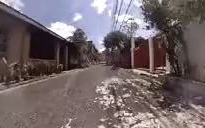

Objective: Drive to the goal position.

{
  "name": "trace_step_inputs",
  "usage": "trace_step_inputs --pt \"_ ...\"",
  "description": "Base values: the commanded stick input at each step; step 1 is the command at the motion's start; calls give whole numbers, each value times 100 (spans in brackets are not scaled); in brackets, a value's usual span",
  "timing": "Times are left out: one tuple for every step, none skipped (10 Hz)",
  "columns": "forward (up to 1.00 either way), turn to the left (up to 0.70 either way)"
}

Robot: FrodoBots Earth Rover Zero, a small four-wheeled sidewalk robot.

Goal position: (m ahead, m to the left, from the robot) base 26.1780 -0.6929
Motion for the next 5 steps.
trace_step_inputs --pt "70 2" --pt "70 2" --pt "70 2" --pt "70 2" --pt "70 3"
